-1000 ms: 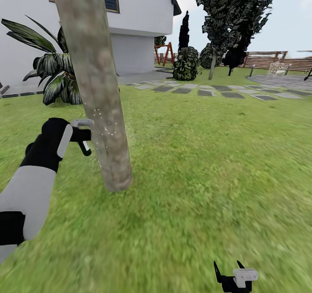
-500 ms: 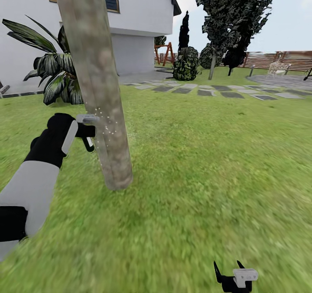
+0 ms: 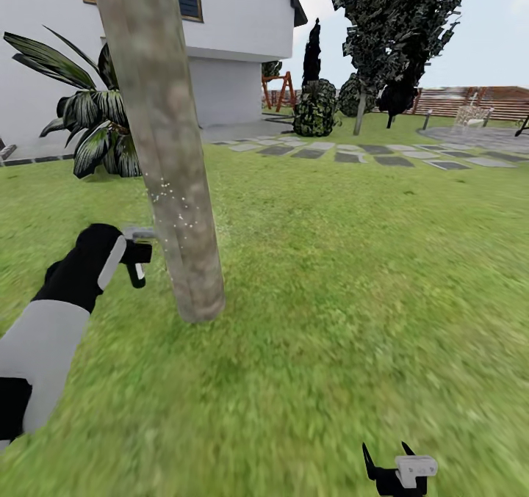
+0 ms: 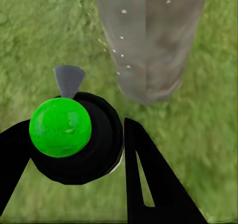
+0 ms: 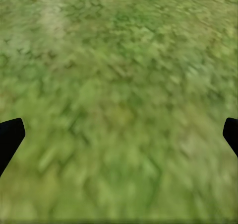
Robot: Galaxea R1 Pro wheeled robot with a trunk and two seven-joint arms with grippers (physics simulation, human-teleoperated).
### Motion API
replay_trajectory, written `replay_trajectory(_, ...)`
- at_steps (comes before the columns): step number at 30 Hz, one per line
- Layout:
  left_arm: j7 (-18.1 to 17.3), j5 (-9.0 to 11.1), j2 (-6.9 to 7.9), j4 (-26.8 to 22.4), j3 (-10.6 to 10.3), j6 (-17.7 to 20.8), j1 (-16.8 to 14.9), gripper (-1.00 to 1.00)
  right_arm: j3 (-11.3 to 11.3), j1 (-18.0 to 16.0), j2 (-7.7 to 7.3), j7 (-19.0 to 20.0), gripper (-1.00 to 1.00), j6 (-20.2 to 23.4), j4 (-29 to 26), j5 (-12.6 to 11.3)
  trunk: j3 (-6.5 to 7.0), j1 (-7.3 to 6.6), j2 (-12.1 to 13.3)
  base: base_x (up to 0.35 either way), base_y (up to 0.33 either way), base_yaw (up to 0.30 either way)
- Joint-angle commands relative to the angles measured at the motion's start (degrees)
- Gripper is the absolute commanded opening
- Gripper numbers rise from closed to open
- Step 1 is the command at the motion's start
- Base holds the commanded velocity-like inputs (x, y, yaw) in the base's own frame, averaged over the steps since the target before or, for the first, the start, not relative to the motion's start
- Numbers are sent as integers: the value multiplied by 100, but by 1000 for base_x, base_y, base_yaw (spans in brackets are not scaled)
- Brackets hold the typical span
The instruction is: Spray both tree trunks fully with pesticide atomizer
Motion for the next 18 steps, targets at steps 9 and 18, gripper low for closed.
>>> replay_trajectory(9,-289,-12,-315,166,-359,-113,939,-100,0,0,0,0,100,2,4,0,1,0,0,0,0,0)
replay_trajectory(18,-205,-91,-774,156,-308,-189,1281,-100,0,0,-1,0,100,4,8,0,1,0,0,0,0,0)
